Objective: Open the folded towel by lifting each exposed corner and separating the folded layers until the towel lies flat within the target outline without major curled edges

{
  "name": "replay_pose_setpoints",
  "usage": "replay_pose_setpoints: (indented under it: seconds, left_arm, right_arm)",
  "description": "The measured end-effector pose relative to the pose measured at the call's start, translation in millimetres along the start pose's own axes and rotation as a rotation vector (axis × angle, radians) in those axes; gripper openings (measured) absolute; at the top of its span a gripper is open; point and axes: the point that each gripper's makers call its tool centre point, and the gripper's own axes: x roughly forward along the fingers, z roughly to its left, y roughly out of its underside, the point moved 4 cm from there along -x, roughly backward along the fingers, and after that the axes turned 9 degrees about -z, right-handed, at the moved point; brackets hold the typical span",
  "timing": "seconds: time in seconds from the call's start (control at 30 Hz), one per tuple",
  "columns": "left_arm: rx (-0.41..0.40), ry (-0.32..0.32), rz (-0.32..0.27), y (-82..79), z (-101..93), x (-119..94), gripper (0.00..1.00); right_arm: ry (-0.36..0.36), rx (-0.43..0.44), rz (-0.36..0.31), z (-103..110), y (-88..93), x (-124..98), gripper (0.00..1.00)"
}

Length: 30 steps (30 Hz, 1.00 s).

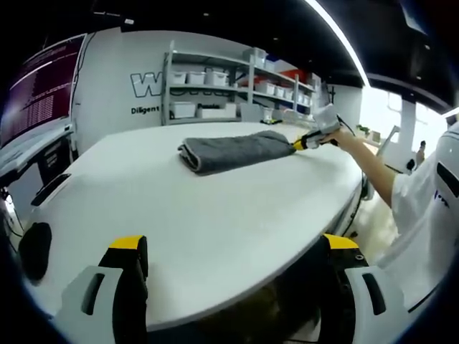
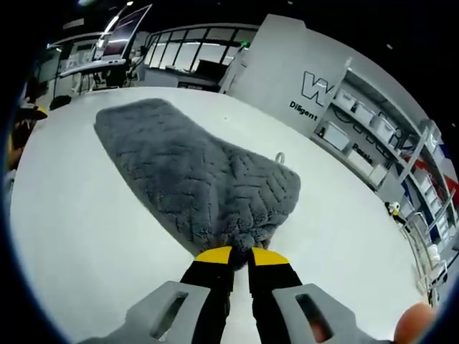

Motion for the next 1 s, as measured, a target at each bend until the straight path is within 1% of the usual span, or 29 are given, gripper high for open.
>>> replay_pose_setpoints:
  seconds: [0.2, 0.47, 0.63, 0.77, 0.8, 0.9, 0.93, 1.0]
  left_arm:
    - [-0.001, -0.002, 0.0, -0.5, 0.2, 0.5, 0.97]
    - [0.001, 0.002, 0.003, -0.8, -1.2, 2.1, 0.97]
    - [-0.001, 0.007, -0.006, -1.5, -3.5, 1.4, 0.97]
    - [-0.001, 0.006, -0.002, -0.4, -2.0, 1.8, 0.97]
    - [-0.002, 0.005, -0.002, -0.2, -1.6, 1.9, 0.97]
    - [-0.005, 0.001, 0.001, 0.8, -0.7, 2.2, 0.97]
    - [-0.005, 0.002, 0.001, 1.1, -0.9, 2.4, 0.97]
    - [-0.003, 0.004, 0.004, 1.8, -1.6, 2.9, 0.97]
  right_arm:
    - [-0.007, -0.008, -0.008, 3.9, 3.1, -8.3, 0.04]
    - [-0.018, -0.001, -0.035, 15.9, 8.3, -24.2, 0.04]
    - [-0.013, -0.004, -0.045, 21.5, 12.2, -31.9, 0.04]
    - [-0.016, -0.033, -0.045, 34.4, 11.1, -40.9, 0.04]
    - [-0.021, -0.041, -0.045, 40.9, 10.3, -44.2, 0.04]
    - [-0.04, -0.059, -0.044, 49.9, 9.0, -48.9, 0.04]
    - [-0.047, -0.068, -0.044, 57.8, 7.7, -52.9, 0.04]
    - [-0.063, -0.079, -0.044, 64.4, 6.8, -56.3, 0.04]
